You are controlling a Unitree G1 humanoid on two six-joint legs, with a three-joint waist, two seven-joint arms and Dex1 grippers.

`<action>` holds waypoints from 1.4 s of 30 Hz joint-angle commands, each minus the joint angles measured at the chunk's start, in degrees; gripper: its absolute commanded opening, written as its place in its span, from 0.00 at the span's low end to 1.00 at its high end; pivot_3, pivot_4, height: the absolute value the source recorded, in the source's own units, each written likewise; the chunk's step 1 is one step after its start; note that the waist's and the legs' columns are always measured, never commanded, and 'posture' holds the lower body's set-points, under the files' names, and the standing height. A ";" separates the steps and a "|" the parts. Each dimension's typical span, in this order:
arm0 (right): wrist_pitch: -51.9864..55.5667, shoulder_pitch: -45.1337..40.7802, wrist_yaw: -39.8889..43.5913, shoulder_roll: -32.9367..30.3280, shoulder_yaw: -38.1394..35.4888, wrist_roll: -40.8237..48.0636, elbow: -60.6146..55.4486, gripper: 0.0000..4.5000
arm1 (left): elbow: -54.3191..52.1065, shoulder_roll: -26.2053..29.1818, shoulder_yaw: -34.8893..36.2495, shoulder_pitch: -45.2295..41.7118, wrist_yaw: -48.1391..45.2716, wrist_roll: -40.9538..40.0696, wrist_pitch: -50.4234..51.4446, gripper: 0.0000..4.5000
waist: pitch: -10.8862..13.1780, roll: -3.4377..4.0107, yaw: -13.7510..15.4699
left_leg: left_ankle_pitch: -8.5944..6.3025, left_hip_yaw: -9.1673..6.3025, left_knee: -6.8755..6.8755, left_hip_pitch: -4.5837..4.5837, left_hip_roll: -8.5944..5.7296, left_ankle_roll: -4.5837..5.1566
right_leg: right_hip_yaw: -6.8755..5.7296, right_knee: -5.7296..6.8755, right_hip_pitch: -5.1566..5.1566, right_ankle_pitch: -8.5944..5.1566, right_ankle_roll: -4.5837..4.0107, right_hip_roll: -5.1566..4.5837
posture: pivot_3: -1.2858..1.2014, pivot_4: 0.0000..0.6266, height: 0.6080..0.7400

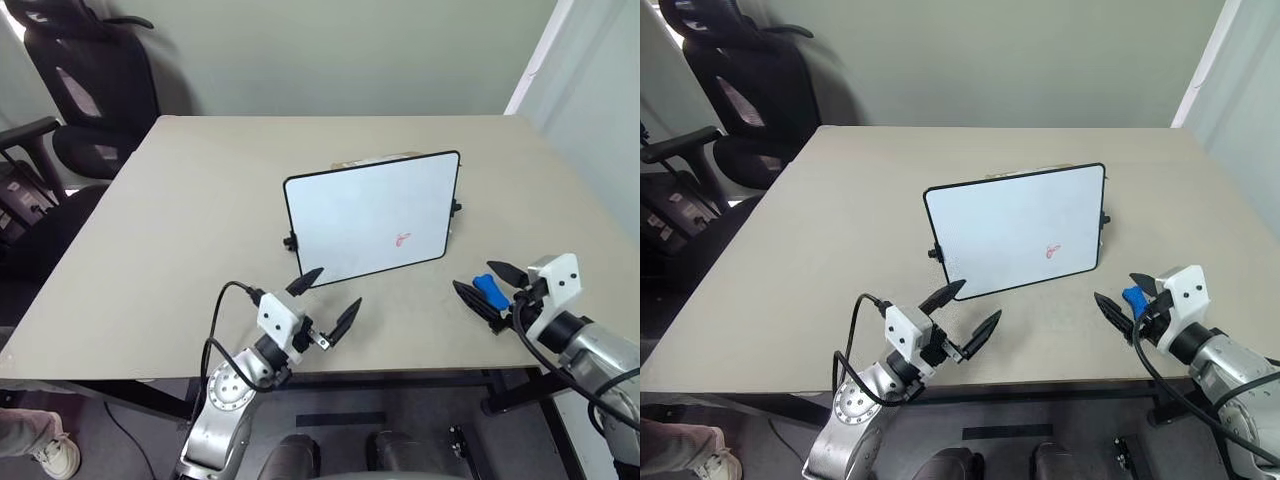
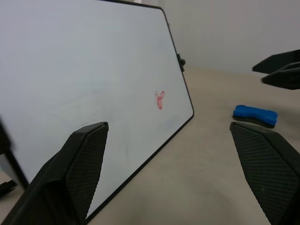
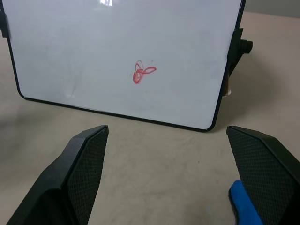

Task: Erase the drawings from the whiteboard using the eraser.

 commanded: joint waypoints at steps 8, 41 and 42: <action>0.31 1.12 -0.31 0.44 -0.64 1.42 -3.03 0.95 | -2.89 0.08 -1.77 0.85 -0.18 0.56 0.29 1.00 | 0.00 0.01 0.13 | -0.02 0.00 -0.02 0.04 0.00 -0.03 | 0.00 -0.02 0.00 -0.01 -0.02 0.00 | 0.52 0.24 0.97; 27.38 -22.44 0.29 -15.23 9.81 -4.61 27.23 0.95 | 1.48 -2.19 -3.49 0.20 0.08 1.10 -0.24 1.00 | 0.01 0.16 0.29 | 0.40 0.01 -0.10 -0.03 0.00 0.67 | 0.02 0.05 0.02 0.07 0.12 0.00 | 0.52 0.24 0.97; 27.45 -22.41 0.49 -15.28 10.12 -4.86 27.38 0.95 | 1.43 -2.22 -3.49 0.30 0.08 1.03 -0.20 1.00 | 0.01 0.16 0.29 | 0.40 0.01 -0.10 -0.03 0.00 0.67 | 0.01 0.05 0.02 0.06 0.11 0.00 | 0.52 0.24 0.97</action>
